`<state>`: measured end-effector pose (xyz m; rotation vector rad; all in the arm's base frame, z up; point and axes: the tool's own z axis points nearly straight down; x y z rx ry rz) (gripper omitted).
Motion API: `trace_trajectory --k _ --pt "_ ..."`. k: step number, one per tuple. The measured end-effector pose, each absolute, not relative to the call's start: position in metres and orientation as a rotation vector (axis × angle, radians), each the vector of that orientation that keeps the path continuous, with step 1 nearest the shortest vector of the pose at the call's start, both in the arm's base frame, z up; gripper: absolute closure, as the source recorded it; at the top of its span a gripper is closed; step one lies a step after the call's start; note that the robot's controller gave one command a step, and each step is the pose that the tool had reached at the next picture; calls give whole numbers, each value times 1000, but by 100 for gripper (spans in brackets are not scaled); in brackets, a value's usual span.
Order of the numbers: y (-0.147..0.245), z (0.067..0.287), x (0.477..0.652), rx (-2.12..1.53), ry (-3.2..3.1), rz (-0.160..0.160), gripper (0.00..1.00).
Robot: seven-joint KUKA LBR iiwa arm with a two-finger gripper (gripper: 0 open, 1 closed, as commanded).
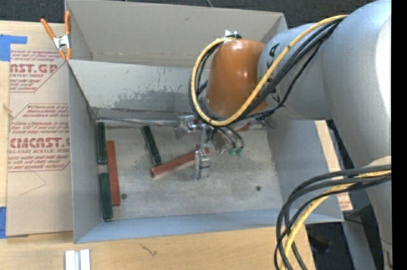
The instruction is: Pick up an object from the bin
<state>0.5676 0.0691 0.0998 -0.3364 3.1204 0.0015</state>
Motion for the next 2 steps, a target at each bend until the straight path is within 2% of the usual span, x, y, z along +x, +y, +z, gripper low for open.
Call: trace_trajectory --k 1,2 --pt "65 70 566 -157 3136 2 0" --pt "85 71 555 -376 3117 2 100"
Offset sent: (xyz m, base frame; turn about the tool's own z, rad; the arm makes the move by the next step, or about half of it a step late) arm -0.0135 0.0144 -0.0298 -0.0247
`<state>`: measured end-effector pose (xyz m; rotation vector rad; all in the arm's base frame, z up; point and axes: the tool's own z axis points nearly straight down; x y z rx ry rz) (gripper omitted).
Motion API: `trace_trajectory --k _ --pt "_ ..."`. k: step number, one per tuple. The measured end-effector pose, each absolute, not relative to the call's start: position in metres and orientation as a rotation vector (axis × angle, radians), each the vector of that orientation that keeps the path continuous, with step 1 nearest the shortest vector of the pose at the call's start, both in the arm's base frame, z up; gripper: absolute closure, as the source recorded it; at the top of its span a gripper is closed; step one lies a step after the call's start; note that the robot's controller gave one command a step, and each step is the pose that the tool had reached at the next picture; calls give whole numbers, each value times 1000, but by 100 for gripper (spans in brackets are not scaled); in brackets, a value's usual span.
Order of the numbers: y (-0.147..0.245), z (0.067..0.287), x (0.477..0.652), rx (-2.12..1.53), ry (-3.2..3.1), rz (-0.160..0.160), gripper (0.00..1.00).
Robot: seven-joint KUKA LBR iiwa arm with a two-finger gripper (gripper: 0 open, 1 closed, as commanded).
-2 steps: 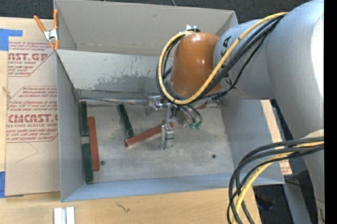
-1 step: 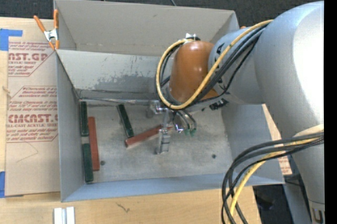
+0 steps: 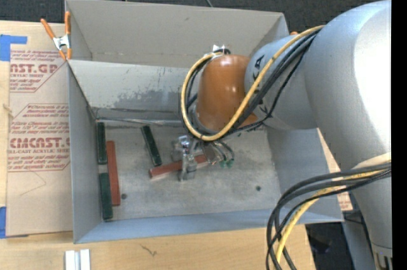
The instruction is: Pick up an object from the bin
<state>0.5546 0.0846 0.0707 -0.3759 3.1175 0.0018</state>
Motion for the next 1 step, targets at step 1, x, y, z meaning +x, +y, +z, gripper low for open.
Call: trace_trajectory --k 1 --pt "85 71 555 -376 3117 2 100"
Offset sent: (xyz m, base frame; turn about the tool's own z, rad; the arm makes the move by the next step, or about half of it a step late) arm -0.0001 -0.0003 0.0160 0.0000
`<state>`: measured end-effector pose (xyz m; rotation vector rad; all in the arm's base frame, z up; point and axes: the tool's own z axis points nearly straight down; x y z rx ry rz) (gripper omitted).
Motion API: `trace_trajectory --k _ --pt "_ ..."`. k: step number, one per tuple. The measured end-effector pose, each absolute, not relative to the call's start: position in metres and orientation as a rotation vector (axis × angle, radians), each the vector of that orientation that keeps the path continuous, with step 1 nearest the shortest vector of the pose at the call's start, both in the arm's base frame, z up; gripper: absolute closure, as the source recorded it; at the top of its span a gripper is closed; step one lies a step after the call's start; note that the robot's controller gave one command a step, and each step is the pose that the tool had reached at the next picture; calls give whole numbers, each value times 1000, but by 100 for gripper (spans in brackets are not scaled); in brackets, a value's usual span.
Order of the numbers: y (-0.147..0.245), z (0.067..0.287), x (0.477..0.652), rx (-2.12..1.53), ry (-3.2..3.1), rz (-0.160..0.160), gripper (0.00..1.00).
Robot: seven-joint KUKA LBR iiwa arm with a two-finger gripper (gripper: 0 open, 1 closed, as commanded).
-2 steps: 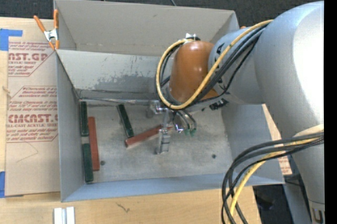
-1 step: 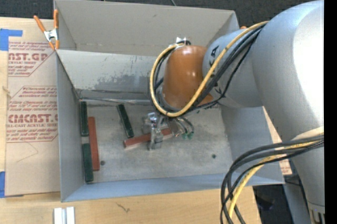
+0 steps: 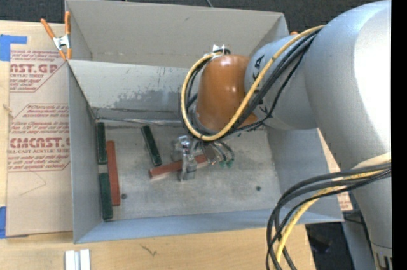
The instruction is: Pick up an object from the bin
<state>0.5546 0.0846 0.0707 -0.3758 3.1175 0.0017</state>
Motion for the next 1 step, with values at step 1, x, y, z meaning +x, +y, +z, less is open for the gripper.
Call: trace_trajectory --k 1 --pt "85 73 554 -376 3118 2 100"
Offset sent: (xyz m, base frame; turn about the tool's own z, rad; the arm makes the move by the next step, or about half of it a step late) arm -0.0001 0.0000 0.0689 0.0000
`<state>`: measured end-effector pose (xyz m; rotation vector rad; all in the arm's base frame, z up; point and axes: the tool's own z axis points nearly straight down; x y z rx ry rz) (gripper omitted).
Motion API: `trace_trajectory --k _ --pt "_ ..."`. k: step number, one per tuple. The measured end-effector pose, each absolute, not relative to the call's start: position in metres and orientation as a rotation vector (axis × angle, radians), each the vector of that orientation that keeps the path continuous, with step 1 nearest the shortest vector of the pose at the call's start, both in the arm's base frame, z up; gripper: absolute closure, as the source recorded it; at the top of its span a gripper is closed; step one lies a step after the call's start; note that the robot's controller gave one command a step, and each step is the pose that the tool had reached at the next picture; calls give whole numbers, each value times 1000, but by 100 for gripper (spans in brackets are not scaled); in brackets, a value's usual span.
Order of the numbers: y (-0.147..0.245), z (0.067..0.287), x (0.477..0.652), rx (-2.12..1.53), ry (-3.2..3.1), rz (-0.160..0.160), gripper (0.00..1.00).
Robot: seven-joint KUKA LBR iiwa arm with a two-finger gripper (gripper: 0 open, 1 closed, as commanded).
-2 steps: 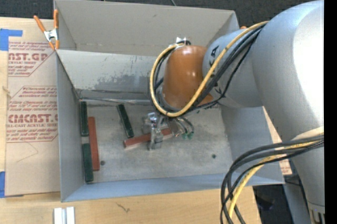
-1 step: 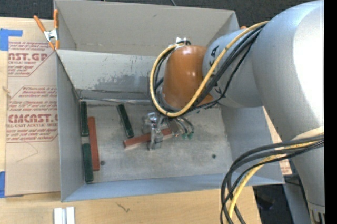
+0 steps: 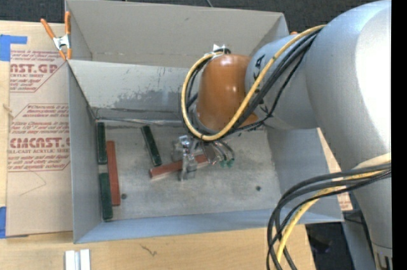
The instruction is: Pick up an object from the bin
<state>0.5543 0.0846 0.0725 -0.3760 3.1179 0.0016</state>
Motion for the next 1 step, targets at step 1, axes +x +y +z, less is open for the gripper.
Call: trace_trajectory --k 1 --pt "84 81 553 -377 3124 0 100"
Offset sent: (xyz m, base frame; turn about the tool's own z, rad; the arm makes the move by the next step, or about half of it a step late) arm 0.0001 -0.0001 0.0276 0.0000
